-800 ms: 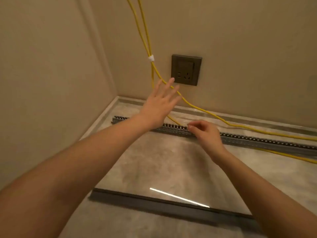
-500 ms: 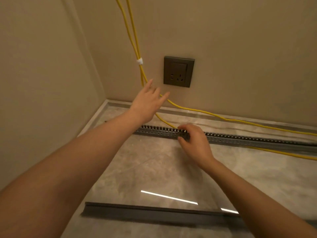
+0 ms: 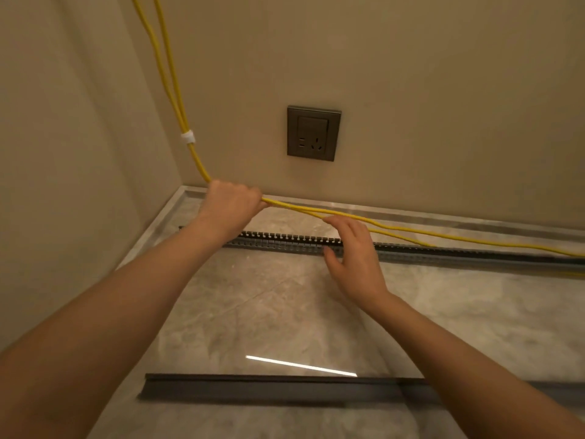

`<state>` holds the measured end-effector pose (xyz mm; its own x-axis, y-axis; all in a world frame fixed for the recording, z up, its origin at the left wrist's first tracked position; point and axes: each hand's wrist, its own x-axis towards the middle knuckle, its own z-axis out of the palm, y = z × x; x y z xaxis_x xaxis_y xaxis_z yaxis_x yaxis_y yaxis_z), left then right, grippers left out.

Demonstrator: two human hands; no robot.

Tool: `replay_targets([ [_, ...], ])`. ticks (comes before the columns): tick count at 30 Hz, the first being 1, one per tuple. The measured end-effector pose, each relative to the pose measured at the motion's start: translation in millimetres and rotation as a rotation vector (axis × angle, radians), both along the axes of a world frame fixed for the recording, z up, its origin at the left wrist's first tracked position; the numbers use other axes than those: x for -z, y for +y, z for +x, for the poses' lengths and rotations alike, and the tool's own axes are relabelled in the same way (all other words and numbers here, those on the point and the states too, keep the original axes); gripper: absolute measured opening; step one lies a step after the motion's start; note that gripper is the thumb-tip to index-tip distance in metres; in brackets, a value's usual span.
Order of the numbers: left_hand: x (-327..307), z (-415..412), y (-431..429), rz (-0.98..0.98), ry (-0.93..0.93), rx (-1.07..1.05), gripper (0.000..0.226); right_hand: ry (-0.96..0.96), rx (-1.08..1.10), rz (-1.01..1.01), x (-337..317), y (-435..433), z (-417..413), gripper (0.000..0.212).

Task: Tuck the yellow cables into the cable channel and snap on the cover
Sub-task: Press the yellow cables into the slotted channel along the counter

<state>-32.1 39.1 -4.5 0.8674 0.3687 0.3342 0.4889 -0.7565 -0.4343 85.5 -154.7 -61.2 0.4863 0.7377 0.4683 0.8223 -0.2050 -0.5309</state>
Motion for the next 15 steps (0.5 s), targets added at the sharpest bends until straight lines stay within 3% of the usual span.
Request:
replay_targets([
  [8,-21,-13,-21,-0.211,-0.457,0.118,0.037,-0.225,0.124,0.073,-17,0,3,0.058],
  [12,-32,-14,-25,-0.251,-0.534,0.170,0.036,-0.313,0.184,0.073,-23,3,12,0.052],
  [15,-36,-18,-23,-0.308,-0.540,0.239,0.036,-0.371,0.245,0.054,-24,-1,25,0.036],
])
